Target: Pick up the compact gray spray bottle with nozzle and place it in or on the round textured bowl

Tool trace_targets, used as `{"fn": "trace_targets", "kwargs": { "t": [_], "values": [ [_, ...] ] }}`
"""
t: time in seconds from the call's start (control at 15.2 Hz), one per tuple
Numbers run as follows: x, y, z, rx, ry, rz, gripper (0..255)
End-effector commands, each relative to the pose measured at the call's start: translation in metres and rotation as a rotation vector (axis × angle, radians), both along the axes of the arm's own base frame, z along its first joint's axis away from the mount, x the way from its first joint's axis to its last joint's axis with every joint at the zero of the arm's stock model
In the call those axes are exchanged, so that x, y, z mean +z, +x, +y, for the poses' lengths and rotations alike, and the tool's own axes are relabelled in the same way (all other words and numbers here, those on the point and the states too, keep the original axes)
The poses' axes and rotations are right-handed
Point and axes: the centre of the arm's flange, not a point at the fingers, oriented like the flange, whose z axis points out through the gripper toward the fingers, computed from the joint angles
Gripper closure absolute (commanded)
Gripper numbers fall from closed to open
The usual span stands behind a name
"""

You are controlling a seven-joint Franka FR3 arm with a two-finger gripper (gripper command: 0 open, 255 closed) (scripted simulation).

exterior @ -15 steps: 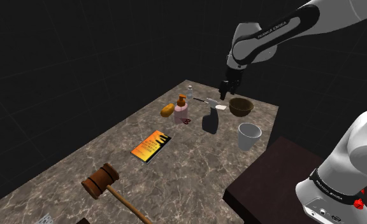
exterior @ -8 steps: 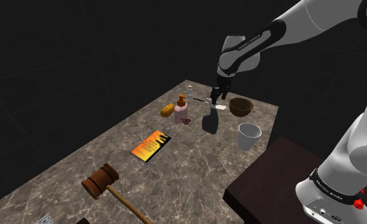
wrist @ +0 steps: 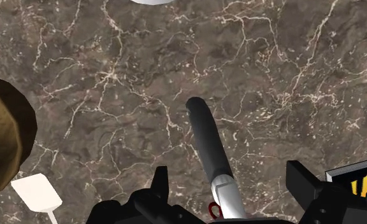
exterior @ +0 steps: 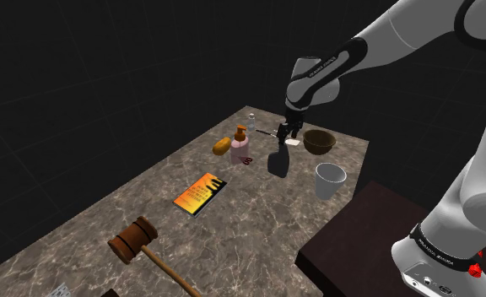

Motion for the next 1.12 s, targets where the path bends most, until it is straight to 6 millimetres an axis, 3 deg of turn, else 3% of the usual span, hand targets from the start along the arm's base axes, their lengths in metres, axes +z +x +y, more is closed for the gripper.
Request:
{"fn": "trace_targets", "kwargs": {
  "t": [0.0, 0.26, 0.33, 0.92, 1.06],
  "values": [
    [-0.001, 0.0, 0.0, 0.0, 0.0, 0.0, 0],
    [-0.001, 0.0, 0.0, 0.0, 0.0, 0.0, 0],
    [-0.001, 0.0, 0.0, 0.0, 0.0, 0.0, 255],
    [-0.001, 0.0, 0.0, 0.0, 0.0, 0.0, 255],
    [0.009, 0.0, 0.0, 0.0, 0.0, 0.0, 255]
  ]
}}
